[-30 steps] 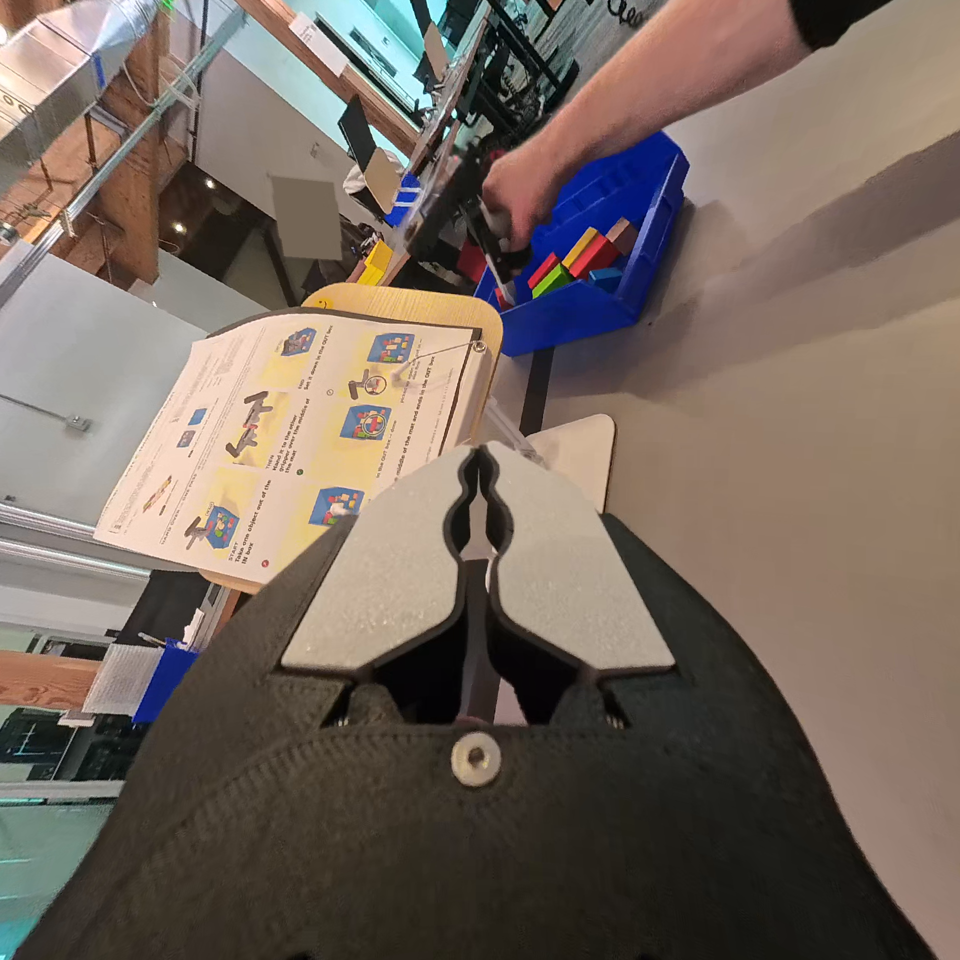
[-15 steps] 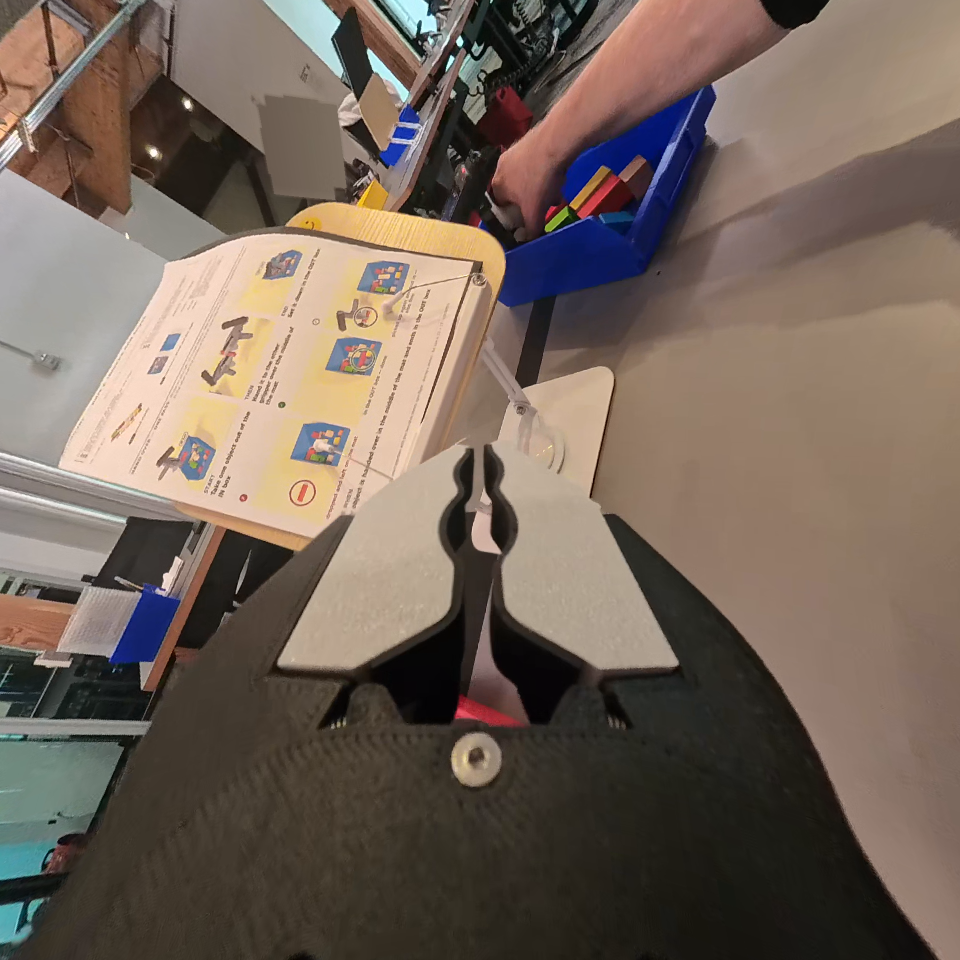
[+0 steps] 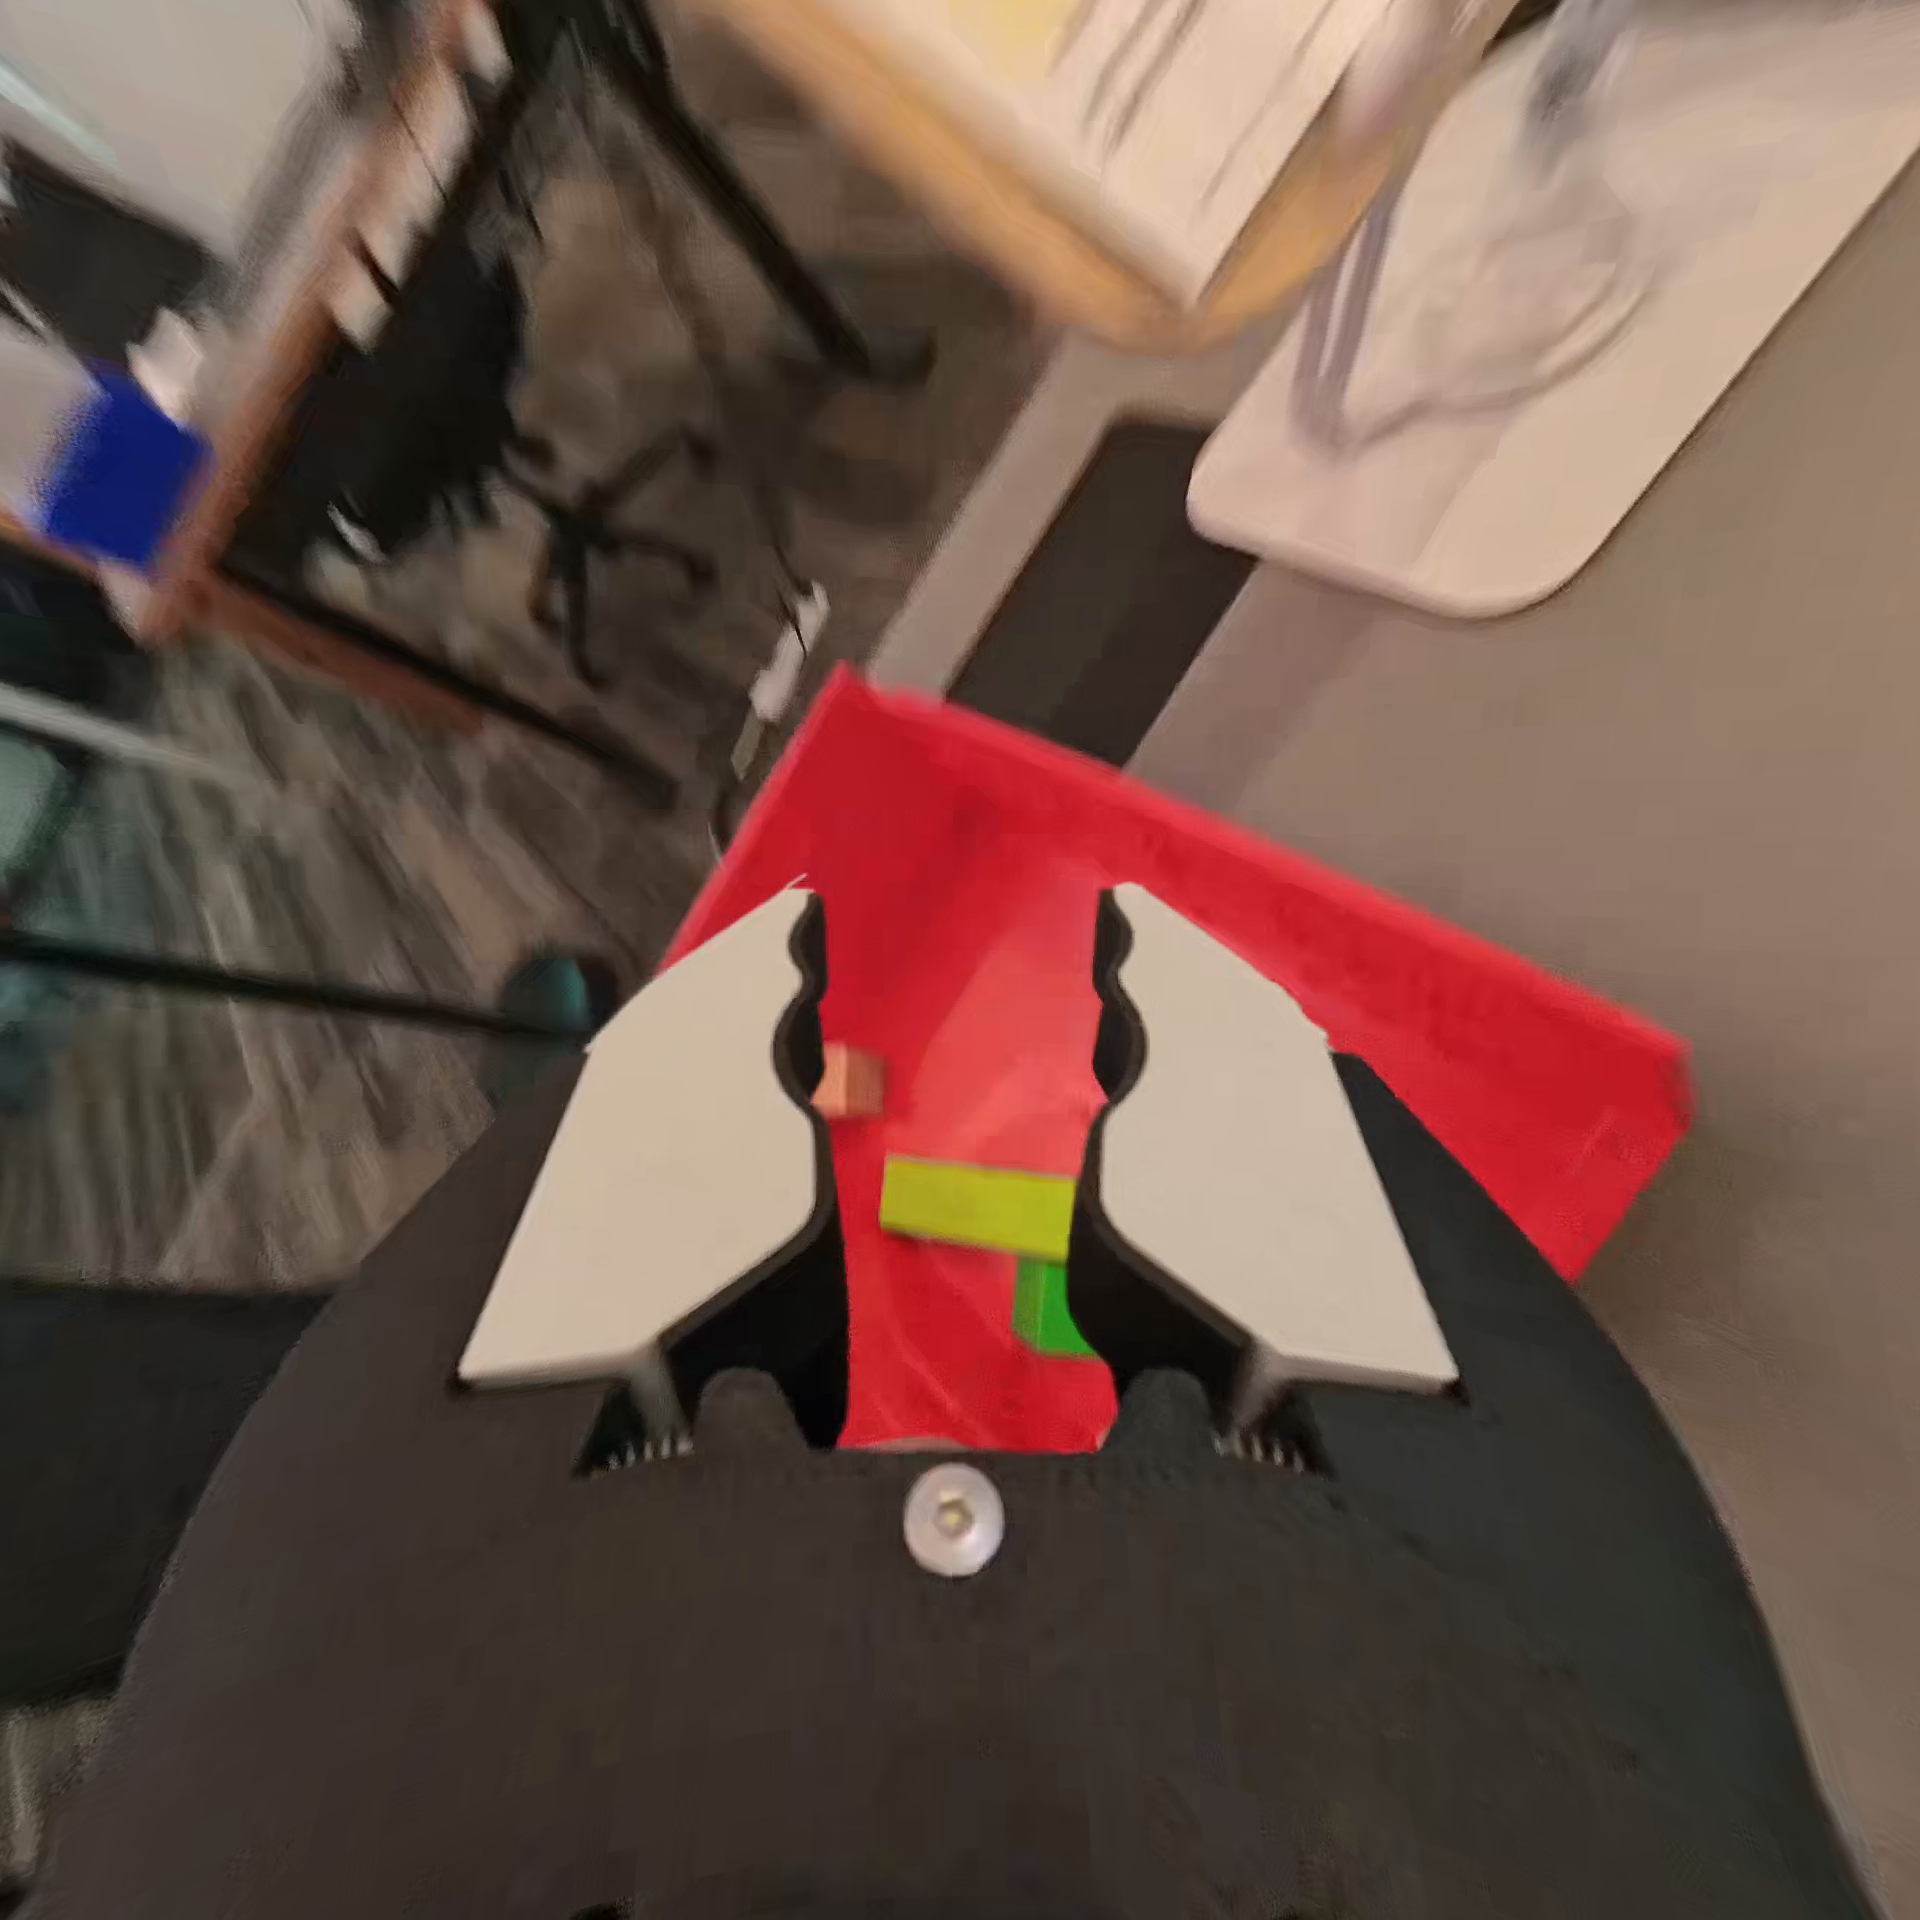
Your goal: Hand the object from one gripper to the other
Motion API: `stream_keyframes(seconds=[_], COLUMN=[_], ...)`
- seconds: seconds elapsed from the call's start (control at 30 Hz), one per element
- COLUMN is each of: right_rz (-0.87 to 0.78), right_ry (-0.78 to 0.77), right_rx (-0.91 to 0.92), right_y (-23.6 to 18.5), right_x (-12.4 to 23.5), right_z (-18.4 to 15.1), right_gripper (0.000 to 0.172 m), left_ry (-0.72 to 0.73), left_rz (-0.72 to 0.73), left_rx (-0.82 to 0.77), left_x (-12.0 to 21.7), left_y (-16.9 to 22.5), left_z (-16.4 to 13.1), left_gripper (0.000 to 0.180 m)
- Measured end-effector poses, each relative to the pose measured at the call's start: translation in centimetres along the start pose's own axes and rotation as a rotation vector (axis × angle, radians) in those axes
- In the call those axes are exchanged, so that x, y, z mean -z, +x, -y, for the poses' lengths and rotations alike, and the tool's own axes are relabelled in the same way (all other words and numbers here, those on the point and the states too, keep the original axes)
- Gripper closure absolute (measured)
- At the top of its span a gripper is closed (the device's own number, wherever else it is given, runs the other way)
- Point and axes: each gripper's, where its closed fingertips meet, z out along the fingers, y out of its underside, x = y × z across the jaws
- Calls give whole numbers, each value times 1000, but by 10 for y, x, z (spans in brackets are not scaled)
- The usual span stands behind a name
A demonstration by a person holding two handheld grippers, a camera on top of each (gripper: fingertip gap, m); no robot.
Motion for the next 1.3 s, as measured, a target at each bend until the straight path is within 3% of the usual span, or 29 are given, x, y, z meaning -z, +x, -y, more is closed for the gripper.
stream_keyframes(seconds=[0.07, 0.17, 0.33, 0.57, 0.87, 1.03, 1.17, 1.3], right_rz=[-5, 17, 37, 70, 85, 93, 94, 103], right_ry=[40, 102, 136, 161, 202, 211, 214, 222], right_rx=[22, 52, 116, 185, 214, 228, 241, 253], right_y=[-13, -37, -68, -94, -110, -119, -123, -131], right_x=[17, 37, 52, 58, 64, 67, 72, 75], right_z=[-1, 0, 4, 14, 26, 27, 27, 31], right_gripper=[128, 129, 131, 130, 131, 131, 131, 131], left_ry=[-172, -292, -584, -839, -976, -924, -869, -868], left_rz=[-28, -55, -72, -178, -231, -256, -382, -366], left_rx=[90, 123, 34, -39, -76, -67, -36, -94], left_x=[-25, -65, -118, -150, -153, -149, -133, -133], left_y=[-16, -28, -49, -55, -56, -47, -10, 2], left_z=[-40, -80, -142, -180, -197, -190, -173, -167], left_gripper=[130, 129, 123, 127, 141, 144, 144, 139])
